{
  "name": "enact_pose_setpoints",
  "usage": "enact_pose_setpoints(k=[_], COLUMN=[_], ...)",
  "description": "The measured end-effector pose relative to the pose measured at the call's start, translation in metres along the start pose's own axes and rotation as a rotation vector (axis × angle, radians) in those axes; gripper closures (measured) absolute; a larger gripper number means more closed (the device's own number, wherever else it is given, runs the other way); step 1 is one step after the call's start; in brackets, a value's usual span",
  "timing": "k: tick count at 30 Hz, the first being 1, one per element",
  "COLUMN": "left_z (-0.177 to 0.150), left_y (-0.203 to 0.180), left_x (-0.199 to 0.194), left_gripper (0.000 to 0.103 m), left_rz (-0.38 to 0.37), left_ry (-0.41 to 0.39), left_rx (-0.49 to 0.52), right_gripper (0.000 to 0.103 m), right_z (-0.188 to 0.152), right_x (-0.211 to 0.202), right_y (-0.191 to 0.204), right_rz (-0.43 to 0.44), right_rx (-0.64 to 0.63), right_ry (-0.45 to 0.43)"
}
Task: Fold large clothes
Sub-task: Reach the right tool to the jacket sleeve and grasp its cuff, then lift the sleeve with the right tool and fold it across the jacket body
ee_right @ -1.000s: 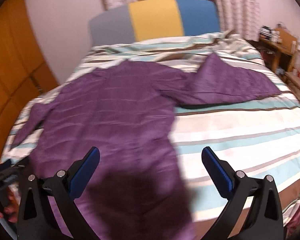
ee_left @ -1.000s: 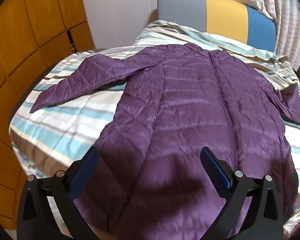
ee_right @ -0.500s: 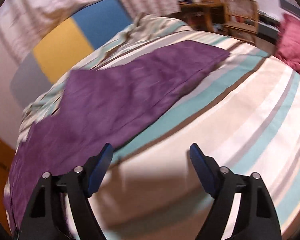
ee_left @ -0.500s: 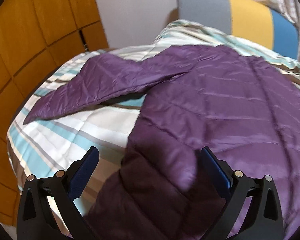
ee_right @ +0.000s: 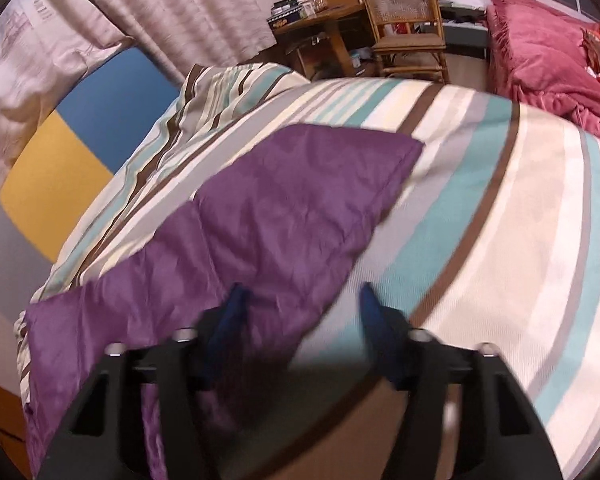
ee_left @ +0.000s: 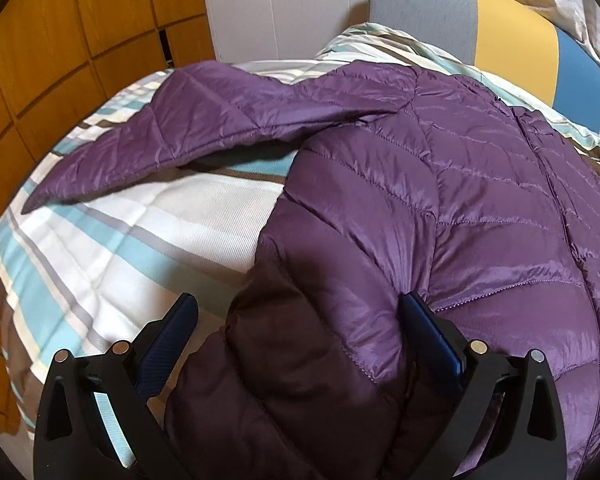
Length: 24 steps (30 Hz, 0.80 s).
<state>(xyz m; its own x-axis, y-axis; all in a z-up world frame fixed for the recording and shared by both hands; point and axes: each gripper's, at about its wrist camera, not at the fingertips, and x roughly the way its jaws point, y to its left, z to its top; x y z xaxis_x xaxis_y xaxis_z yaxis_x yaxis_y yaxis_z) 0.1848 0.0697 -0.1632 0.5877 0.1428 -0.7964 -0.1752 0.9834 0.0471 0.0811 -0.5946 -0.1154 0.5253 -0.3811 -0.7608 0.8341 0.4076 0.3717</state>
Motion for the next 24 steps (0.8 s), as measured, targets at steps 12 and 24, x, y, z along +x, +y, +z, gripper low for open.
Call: enact_pose_setpoints(k=[12, 24], left_z=[0.0, 0.0], left_y=[0.002, 0.004], left_x=[0.003, 0.004], left_gripper=[0.003, 0.003], left_rz=[-0.022, -0.044], left_ry=[0.01, 0.01], left_rx=[-0.015, -0.031], right_gripper=[0.097, 0.097], right_z=[0.007, -0.062], right_x=[-0.044, -0.107], right_y=[-0.007, 0.123], right_rz=[-0.023, 0.015], right_rx=[-0.01, -0.555], right_ry=[-0.171, -0.381])
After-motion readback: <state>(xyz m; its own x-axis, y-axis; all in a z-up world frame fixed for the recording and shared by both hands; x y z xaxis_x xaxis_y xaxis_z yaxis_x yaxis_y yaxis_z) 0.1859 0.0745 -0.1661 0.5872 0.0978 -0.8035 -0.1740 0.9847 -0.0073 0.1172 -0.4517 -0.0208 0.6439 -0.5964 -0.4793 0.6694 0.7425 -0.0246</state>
